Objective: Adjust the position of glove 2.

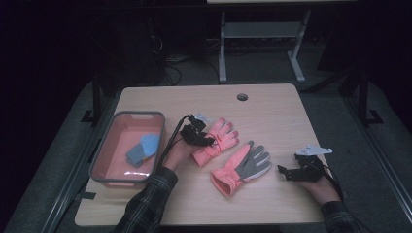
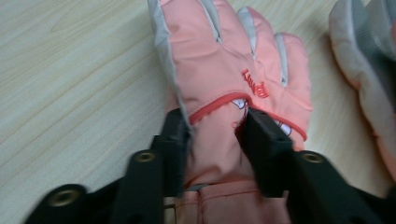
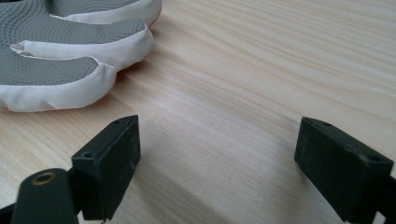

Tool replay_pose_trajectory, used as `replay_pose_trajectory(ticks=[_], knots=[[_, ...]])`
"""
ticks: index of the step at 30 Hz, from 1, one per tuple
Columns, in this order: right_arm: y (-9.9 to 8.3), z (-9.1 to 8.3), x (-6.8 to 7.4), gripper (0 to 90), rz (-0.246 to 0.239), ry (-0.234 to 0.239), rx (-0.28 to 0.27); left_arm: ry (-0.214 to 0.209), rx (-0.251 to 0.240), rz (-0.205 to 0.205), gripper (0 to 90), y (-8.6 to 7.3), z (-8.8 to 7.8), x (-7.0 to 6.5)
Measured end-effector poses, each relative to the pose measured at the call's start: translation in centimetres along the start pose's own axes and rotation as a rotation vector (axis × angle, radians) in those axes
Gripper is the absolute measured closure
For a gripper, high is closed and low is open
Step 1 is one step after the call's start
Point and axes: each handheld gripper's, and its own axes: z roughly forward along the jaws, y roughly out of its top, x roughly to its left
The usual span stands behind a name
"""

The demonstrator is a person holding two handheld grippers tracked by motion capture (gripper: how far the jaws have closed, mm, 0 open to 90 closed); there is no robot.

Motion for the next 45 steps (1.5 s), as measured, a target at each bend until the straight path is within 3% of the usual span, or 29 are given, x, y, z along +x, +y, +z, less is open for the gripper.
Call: replay_pose_trajectory(ticks=[4, 14, 21, 25, 30, 38, 45], knots=[[0.0, 0.0, 0.0, 14.0, 0.0, 0.0, 0.0, -0.023, -0.016, -0.027, 76.1, 0.1, -0.4, 0.0], [0.0, 0.0, 0.0, 14.0, 0.0, 0.0, 0.0, -0.076, -0.039, -0.055, 78.6, 1.2, -3.0, -0.6], [0.0, 0.0, 0.0, 14.0, 0.0, 0.0, 0.0, -0.138, -0.08, -0.054, 78.6, 2.4, -5.6, -2.5], [0.0, 0.0, 0.0, 14.1, 0.0, 0.0, 0.0, -0.168, -0.084, -0.032, 78.5, 2.9, -6.4, -3.8], [0.0, 0.0, 0.0, 14.1, 0.002, 0.0, -0.001, -0.216, -0.087, -0.041, 78.5, 3.4, -6.4, -5.7], [0.0, 0.0, 0.0, 14.0, 0.003, 0.0, -0.001, -0.248, -0.061, -0.012, 78.5, 4.3, -5.3, -9.0], [0.0, 0.0, 0.0, 14.1, 0.003, 0.0, -0.001, -0.243, -0.014, -0.006, 78.3, 4.2, -3.1, -10.2]])
